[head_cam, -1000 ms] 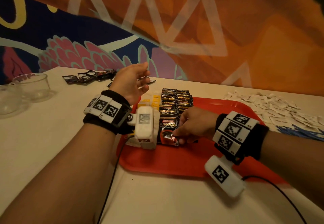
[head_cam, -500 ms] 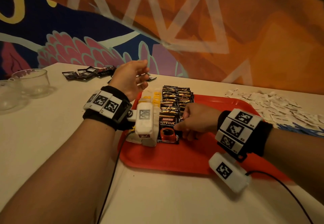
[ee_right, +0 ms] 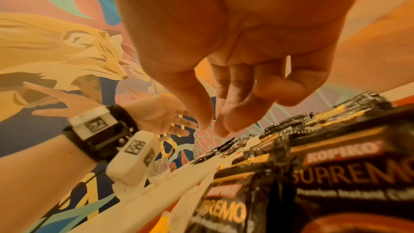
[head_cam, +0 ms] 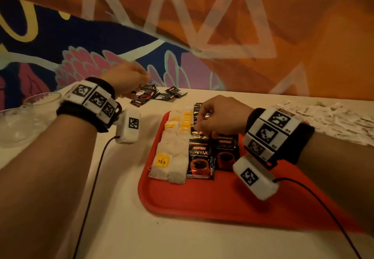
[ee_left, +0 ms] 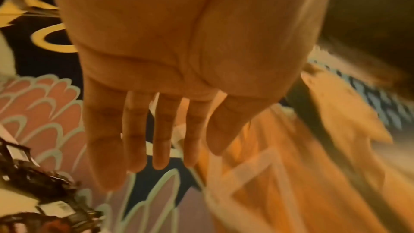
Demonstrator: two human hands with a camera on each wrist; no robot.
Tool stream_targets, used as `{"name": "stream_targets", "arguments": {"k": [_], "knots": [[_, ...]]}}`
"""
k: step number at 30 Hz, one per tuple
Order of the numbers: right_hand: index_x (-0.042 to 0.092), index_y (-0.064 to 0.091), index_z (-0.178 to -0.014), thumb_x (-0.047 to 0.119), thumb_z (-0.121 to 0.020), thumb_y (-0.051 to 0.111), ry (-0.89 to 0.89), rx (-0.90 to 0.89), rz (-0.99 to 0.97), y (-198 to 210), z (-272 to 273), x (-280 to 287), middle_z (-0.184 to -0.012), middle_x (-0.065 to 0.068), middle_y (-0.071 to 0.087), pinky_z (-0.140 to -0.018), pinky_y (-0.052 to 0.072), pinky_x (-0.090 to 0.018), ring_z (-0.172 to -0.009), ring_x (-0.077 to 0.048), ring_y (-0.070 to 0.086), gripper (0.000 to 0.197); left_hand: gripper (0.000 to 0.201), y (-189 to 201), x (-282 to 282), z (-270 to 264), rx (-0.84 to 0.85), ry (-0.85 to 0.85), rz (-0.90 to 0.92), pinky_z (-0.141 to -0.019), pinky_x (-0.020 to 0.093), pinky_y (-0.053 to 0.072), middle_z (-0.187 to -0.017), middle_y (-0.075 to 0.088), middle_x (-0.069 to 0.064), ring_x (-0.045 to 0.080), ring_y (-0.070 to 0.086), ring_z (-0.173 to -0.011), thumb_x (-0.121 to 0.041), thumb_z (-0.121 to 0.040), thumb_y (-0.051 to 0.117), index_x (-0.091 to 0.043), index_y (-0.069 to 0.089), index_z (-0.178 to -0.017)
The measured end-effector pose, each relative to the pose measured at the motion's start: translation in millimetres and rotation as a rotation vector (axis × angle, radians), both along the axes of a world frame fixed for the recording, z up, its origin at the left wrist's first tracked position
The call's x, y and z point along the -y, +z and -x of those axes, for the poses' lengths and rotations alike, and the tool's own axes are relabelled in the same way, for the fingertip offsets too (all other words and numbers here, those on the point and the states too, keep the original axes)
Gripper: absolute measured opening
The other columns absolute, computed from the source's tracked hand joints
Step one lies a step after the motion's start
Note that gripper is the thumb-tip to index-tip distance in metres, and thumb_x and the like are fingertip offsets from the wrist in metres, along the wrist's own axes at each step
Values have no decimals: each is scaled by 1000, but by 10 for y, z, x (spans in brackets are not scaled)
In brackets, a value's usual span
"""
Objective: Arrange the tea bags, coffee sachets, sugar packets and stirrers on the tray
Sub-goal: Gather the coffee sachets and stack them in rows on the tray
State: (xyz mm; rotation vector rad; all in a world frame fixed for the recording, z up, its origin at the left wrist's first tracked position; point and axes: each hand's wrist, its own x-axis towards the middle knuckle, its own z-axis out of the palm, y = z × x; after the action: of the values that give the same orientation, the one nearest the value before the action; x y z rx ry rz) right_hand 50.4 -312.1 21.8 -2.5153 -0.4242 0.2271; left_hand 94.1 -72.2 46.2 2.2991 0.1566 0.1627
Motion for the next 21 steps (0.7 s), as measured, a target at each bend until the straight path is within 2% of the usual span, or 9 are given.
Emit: {"name": "stream_targets", "arguments": {"k": [3,5,7,9,11,12,15,17,21], "knots": [[23,68,-86,33,-86,74,28,-2,-1,7,-139,-51,-78,7,69,-76,54,-28,-67,-8,64,12,37,-84,30,-348,-215,-79,-298,-89,41,53,-132,56,8,26,56,-113,-30,-103,52,-17,53,-137],[21,70,-89,33,-88,72,44,-7,-9,18,-235,-65,-78,7,68,-74,53,-27,-69,-8,62,12,47,-138,67,-589,-305,-105,-446,-103,46,47,-144,50,13,33,51,-128,-35,-104,49,-12,48,-144],[20,70,-93,35,-90,70,64,-18,-5,42,-322,-66,-82,5,70,-68,50,-25,-67,-7,62,15,56,-232,59,-855,-357,-111,-544,-115,47,36,-155,40,12,32,41,-139,-44,-104,44,-14,38,-152],[20,69,-94,37,-91,68,81,-30,-7,72,-403,-55,-86,3,72,-66,49,-24,-68,-8,63,17,71,-383,-45,-1271,-367,-107,-666,-118,51,29,-157,38,8,30,37,-142,-65,-96,42,-22,36,-152],[20,68,-93,38,-92,67,83,-56,-29,95,-473,-39,-81,5,74,-58,47,-21,-63,-6,65,17,101,-552,-146,-1706,-392,-88,-752,-119,55,23,-160,36,6,31,33,-145,-92,-73,36,-30,34,-152],[21,68,-92,38,-92,68,83,-67,-43,103,-503,-34,-76,6,74,-53,45,-18,-59,-3,65,18,108,-610,-134,-1852,-411,-64,-767,-119,56,21,-162,32,6,32,30,-147,-97,-68,33,-31,30,-154],[20,67,-91,39,-92,67,96,-78,-59,120,-581,-30,-71,8,73,-51,43,-17,-50,2,61,18,86,-599,27,-1996,-441,-40,-786,-122,55,16,-166,20,8,34,22,-150,-78,-90,35,-27,20,-158],[21,68,-91,39,-92,67,107,-83,-60,126,-613,-38,-73,7,74,-52,43,-17,-50,3,60,19,87,-634,94,-2075,-463,-48,-870,-122,54,17,-166,19,9,35,23,-150,-78,-90,33,-28,17,-159],[21,70,-90,41,-92,66,124,-87,-37,118,-634,-39,-76,8,75,-54,44,-18,-51,3,61,21,71,-860,25,-2301,-488,-169,-995,-113,48,34,-156,40,9,31,44,-136,-72,-94,31,-34,28,-155]]}}
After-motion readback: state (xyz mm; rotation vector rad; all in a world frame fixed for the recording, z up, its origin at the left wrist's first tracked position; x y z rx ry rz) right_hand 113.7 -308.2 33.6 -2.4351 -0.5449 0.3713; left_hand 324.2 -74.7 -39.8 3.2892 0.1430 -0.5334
